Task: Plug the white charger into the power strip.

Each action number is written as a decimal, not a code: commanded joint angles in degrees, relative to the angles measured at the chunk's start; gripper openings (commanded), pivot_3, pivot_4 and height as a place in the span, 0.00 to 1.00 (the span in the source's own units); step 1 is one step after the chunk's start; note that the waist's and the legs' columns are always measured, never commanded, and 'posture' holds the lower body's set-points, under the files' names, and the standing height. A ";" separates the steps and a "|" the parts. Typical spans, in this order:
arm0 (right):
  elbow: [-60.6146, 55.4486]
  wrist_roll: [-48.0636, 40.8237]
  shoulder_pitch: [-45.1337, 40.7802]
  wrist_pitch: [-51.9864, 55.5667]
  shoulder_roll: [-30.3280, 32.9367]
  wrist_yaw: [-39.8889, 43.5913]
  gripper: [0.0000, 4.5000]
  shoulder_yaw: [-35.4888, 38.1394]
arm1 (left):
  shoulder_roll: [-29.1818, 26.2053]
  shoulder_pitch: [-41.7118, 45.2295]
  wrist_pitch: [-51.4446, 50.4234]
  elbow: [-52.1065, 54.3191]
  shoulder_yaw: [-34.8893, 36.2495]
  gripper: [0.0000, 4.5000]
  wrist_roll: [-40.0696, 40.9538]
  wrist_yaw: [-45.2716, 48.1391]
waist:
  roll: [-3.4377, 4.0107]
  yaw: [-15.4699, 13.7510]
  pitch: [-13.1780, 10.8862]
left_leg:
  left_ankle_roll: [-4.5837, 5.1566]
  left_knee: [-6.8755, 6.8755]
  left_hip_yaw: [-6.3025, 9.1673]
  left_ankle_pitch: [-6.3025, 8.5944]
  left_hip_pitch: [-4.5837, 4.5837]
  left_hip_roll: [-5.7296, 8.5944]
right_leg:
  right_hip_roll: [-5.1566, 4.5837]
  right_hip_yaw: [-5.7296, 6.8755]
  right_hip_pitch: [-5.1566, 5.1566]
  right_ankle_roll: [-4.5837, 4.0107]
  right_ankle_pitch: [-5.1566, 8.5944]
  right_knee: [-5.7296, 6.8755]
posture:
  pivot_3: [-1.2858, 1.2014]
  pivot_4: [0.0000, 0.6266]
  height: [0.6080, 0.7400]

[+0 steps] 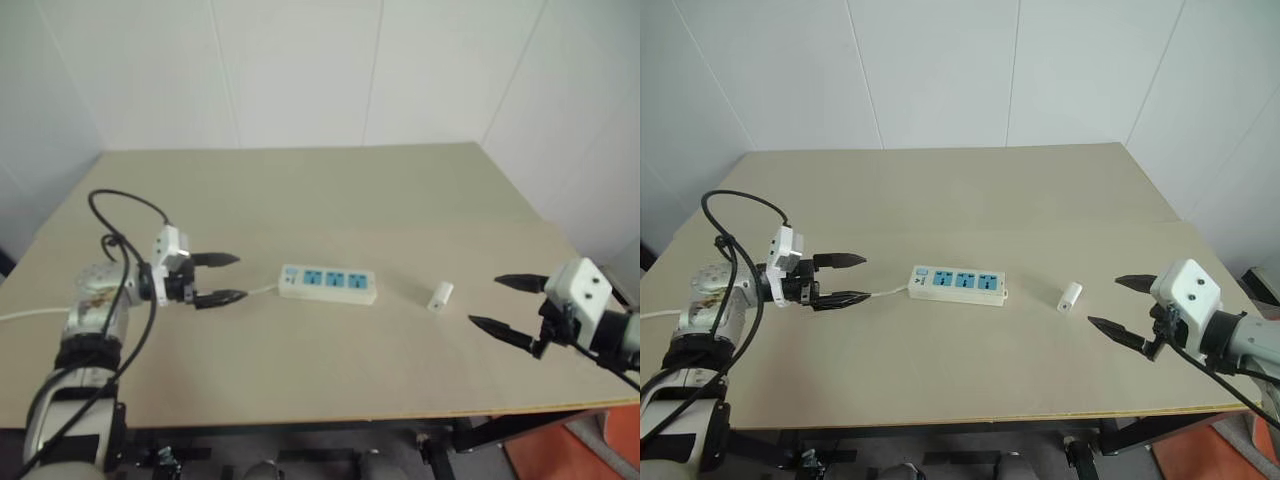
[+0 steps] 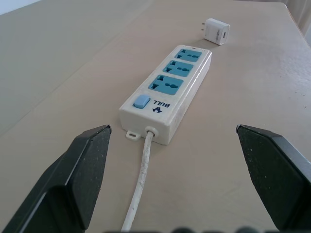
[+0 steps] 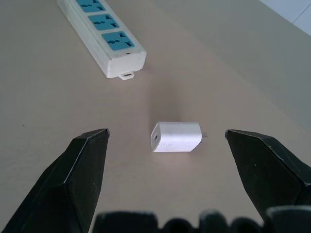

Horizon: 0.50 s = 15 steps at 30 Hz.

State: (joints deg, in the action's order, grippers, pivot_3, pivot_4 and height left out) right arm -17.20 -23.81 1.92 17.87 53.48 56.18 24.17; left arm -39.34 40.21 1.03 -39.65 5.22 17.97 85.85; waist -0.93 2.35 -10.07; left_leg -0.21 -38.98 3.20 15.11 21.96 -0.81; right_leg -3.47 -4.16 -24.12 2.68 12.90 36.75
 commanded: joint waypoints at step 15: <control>-4.64 -4.46 -4.67 5.62 -4.72 -6.17 1.00 -0.42 | 4.52 10.51 17.94 -22.16 -6.67 1.00 -13.66 -8.48 | -0.08 -0.14 0.03 | 0.00 -0.01 0.02 0.00 0.05 0.02 | -0.01 0.02 -0.02 0.00 0.00 -0.01 | 0.52 0.24 1.00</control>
State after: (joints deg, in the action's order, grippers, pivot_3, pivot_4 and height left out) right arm -20.03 -27.62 -1.90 23.31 49.10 51.16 23.54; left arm -35.13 48.78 15.69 -59.75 -1.12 6.08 79.75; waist -1.00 2.21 -10.04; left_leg -0.21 -38.98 3.23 15.11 22.01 -0.78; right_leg -3.48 -4.14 -24.13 2.68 12.90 36.73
